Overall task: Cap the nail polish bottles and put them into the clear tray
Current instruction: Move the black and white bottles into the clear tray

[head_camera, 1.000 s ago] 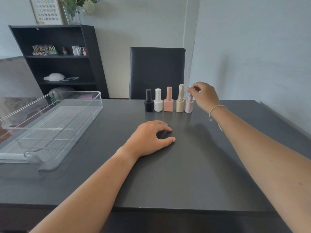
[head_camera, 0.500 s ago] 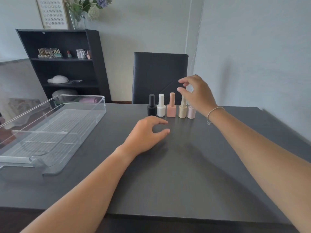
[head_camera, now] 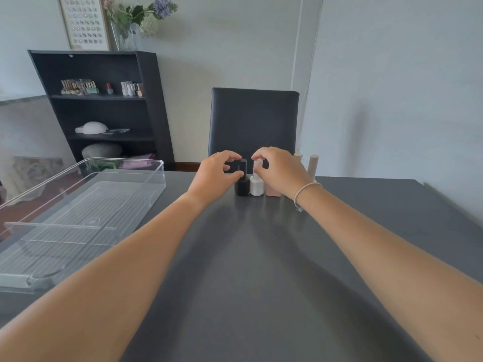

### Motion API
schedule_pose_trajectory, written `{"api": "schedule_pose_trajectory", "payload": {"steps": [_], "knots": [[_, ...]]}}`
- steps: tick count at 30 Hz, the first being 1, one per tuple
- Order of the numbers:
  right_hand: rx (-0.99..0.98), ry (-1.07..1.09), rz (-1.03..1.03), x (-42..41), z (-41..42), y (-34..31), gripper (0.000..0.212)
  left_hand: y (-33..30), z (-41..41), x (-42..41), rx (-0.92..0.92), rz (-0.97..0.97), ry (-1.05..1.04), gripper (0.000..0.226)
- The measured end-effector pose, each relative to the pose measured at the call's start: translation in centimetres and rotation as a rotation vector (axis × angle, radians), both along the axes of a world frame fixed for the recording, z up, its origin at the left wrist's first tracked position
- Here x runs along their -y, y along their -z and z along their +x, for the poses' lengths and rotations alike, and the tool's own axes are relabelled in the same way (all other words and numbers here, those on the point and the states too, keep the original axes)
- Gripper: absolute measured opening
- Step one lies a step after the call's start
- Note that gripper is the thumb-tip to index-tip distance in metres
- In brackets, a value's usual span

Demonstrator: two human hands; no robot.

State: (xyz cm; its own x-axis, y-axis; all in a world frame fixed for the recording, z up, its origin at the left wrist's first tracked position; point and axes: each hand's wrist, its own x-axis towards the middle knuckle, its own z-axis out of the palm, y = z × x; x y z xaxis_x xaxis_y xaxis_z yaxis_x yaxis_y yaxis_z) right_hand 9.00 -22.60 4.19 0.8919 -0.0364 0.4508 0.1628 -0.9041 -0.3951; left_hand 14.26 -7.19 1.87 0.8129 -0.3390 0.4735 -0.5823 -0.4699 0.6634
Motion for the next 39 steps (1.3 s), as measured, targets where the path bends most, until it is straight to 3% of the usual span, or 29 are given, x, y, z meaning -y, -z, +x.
{"api": "schedule_pose_trajectory", "payload": {"steps": [8,18,31,39], "knots": [[0.027,0.042,0.017,-0.3,0.3,0.1,0.019,0.0,0.8,0.9,-0.038,-0.146,0.027,0.017],[0.042,0.034,0.100,-1.1,0.1,-0.1,0.015,-0.8,1.0,-0.3,-0.033,-0.186,0.017,0.015],[0.140,-0.165,0.236,-10.6,2.6,-5.9,0.018,-8.6,3.0,-12.9,0.098,-0.139,-0.195,0.018],[0.151,-0.275,0.312,-17.8,5.8,-6.1,0.014,-6.8,4.9,-19.9,0.069,-0.090,-0.300,0.014]]}}
